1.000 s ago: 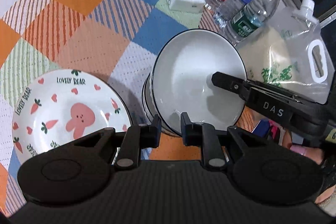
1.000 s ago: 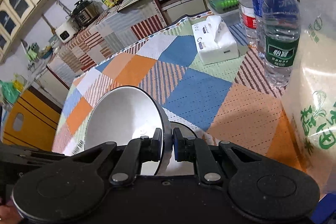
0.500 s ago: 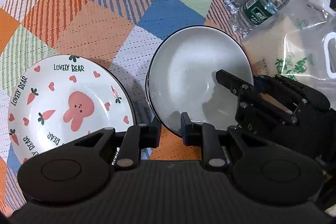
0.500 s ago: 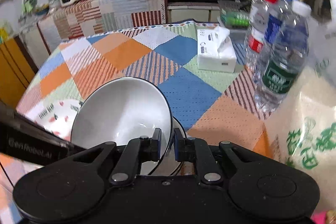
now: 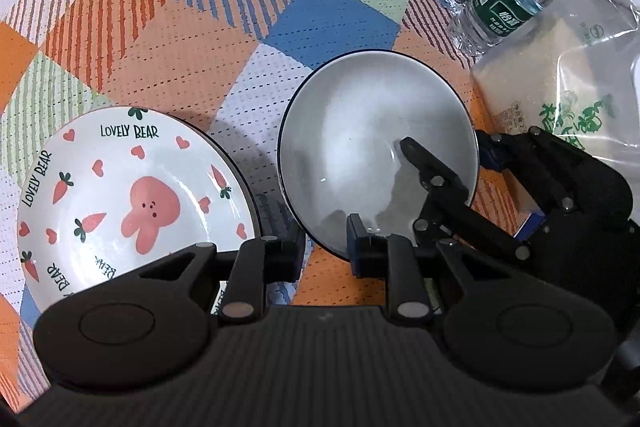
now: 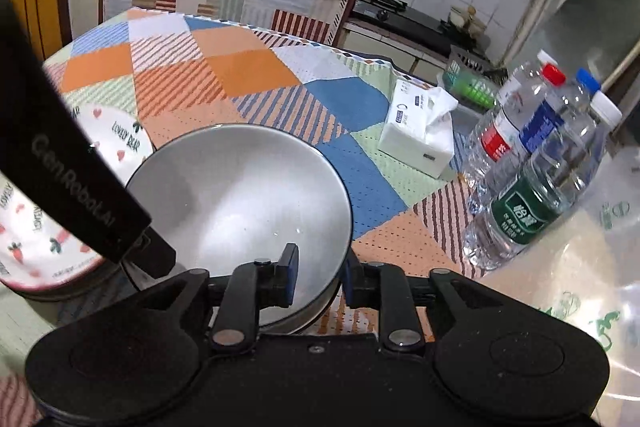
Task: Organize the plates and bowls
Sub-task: 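Carry the bowl with both tools over the two nested bowls, then lower the bowl onto the nested bowls and grip the whole stack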
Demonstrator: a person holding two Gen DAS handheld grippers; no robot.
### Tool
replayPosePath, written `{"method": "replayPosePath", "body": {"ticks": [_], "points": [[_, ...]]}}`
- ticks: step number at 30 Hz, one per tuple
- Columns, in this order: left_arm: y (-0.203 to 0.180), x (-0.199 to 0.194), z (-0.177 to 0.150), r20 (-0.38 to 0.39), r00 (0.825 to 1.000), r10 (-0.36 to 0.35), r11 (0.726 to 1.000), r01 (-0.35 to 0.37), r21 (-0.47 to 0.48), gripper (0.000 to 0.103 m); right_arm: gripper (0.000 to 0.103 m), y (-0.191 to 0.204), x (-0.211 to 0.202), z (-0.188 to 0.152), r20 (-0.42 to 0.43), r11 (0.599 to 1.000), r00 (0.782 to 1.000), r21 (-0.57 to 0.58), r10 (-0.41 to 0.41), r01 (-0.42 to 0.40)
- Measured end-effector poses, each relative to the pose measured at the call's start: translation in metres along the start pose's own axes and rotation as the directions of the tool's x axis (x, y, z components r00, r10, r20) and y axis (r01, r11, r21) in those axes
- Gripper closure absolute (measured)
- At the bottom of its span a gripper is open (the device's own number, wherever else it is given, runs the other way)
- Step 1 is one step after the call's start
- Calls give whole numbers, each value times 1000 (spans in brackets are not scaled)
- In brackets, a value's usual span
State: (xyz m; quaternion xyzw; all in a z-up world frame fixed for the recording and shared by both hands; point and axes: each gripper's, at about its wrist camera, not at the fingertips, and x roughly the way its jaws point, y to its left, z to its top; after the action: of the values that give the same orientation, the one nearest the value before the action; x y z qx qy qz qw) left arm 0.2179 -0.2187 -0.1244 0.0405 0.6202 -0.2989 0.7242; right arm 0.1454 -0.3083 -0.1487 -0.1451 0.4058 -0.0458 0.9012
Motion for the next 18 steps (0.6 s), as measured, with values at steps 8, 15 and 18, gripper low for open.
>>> {"method": "replayPosePath", "body": {"ticks": [8, 15, 18], "points": [[5, -16, -9, 73, 996, -56, 998, 57, -11, 79, 66, -14, -11, -7, 60, 997, 997, 61, 44, -48], [14, -35, -28, 165, 983, -76, 996, 84, -42, 76, 58, -32, -41, -19, 168, 980, 980, 147, 107, -132], [20, -38, -41, 198, 976, -90, 992, 106, -72, 76, 47, -36, -53, -30, 196, 969, 970, 167, 147, -180]]}}
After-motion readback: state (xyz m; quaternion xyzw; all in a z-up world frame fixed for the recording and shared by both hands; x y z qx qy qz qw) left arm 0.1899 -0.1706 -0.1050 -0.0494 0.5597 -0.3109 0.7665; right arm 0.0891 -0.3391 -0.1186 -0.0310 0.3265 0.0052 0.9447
